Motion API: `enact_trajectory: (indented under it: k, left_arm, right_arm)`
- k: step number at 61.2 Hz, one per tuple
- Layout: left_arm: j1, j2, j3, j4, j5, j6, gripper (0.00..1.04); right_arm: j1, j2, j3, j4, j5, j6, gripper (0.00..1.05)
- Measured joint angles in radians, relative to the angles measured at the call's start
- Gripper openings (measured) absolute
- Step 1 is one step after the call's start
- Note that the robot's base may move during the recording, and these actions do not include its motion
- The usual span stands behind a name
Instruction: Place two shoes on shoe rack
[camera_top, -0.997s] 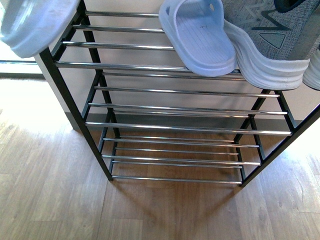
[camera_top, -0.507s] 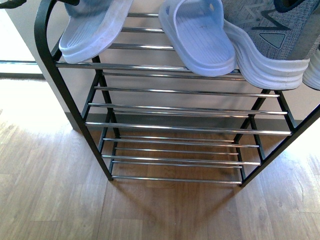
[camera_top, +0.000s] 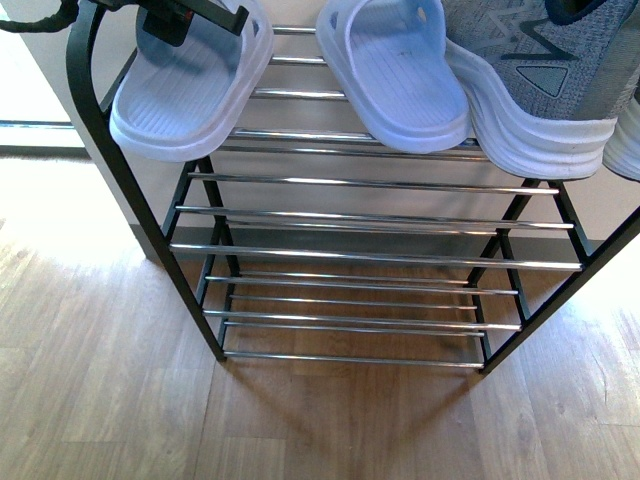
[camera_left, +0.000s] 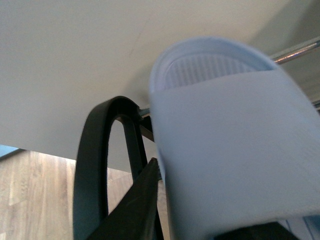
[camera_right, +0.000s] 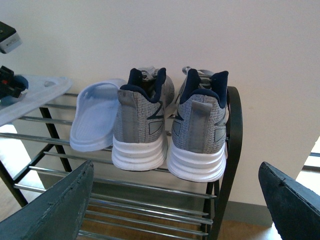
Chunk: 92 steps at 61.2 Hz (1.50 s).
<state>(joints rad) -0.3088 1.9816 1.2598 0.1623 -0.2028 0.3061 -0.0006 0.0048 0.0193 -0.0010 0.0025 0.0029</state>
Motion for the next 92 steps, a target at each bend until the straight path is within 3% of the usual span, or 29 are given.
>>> enact_trajectory:
  k: [12,18,22,40,47,60,77,82,92]
  left_arm:
    - [-0.005,-0.048,-0.043,0.052,-0.035,0.038,0.66]
    - [-0.008,-0.113,-0.097,0.087,-0.043,0.033,0.89]
    - [-0.012,-0.146,-0.126,0.098,-0.053,0.029,0.97]
    - [0.003,-0.280,-0.275,0.155,-0.085,-0.005,0.95]
    - [0.030,-0.261,-0.275,0.135,-0.036,-0.056,0.95]
    - [0.044,-0.186,-0.220,0.156,-0.033,-0.095,0.95]
    - [0.042,-0.113,-0.138,0.057,-0.040,-0.111,0.95]
    - [0.039,-0.100,-0.139,-0.041,0.004,-0.081,0.95]
    - [0.032,-0.141,-0.159,-0.058,0.051,-0.104,0.95]
  right_arm:
    - [0.000,0.000,0.000,0.000,0.000,0.000,0.96]
    - [0.000,0.000,0.000,0.000,0.000,0.000,0.96]
    - [0.000,0.000,0.000,0.000,0.000,0.000,0.96]
    - [0.000,0.000,0.000,0.000,0.000,0.000,0.96]
    - [0.000,0.000,0.000,0.000,0.000,0.000,0.96]
    - [0.000,0.000,0.000,0.000,0.000,0.000,0.96]
    - [0.000,0.000,0.000,0.000,0.000,0.000,0.96]
    - [0.000,0.000,0.000,0.000,0.000,0.000,0.96]
    - [0.000,0.000,0.000,0.000,0.000,0.000,0.96]
